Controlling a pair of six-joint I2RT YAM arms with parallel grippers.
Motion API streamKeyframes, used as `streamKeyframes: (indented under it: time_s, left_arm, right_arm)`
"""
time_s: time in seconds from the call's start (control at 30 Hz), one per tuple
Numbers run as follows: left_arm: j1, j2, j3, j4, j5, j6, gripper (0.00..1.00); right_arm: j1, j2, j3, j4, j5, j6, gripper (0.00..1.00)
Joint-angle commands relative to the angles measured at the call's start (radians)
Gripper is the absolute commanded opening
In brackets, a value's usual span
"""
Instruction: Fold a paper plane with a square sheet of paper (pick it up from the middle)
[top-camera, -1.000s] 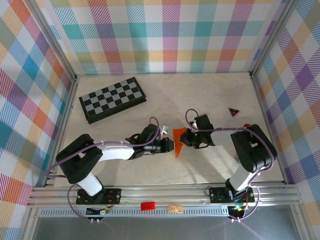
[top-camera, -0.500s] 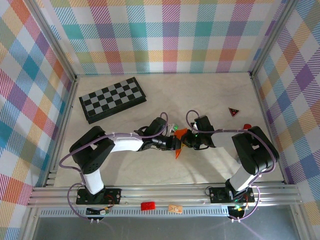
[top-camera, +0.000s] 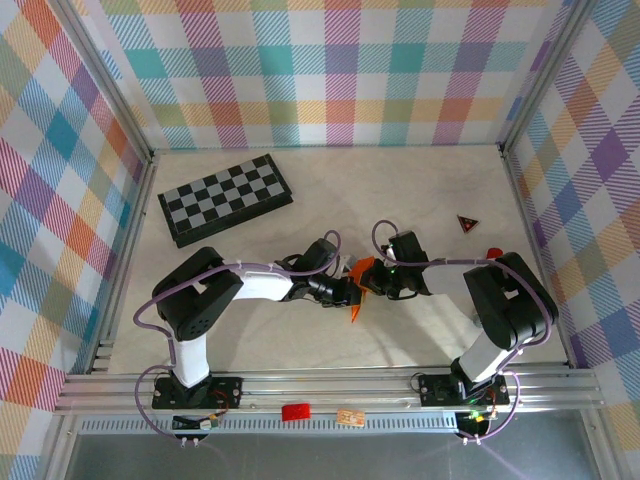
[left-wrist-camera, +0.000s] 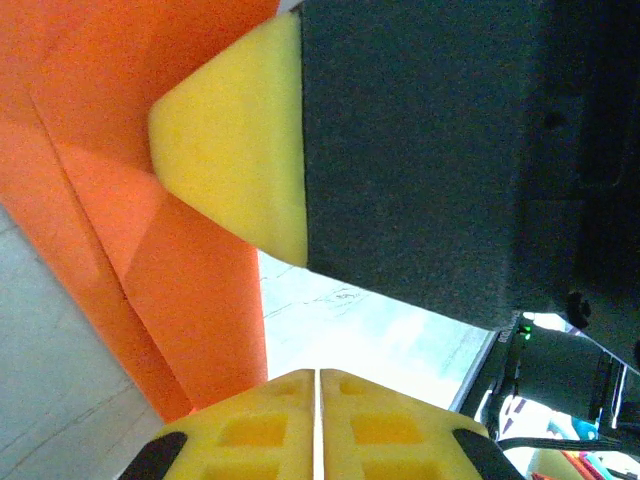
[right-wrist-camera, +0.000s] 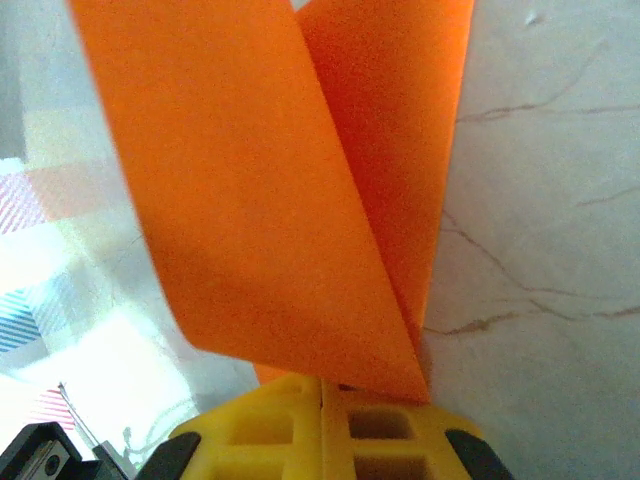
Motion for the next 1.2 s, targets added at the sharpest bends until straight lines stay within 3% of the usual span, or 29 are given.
streamKeyframes:
  time_s: [0.0, 0.67, 1.17]
  left_arm:
    - [0.007, 0.011, -0.018, -0.011, 0.016, -0.015, 0.11]
    - [-0.023, -0.005, -0.114, 0.006, 0.052, -0.027, 0.1]
    - [-0.074, -0.063, -0.114, -0.179, 0.027, 0.083, 0.09]
  right_arm:
    - [0.006, 0.033, -0.027, -0.08, 0.037, -0.016, 0.04]
    - [0.006, 0.054, -0.015, -0.098, 0.051, -0.025, 0.05]
    - [0.006, 0.071, -0.007, -0.109, 0.06, -0.028, 0.05]
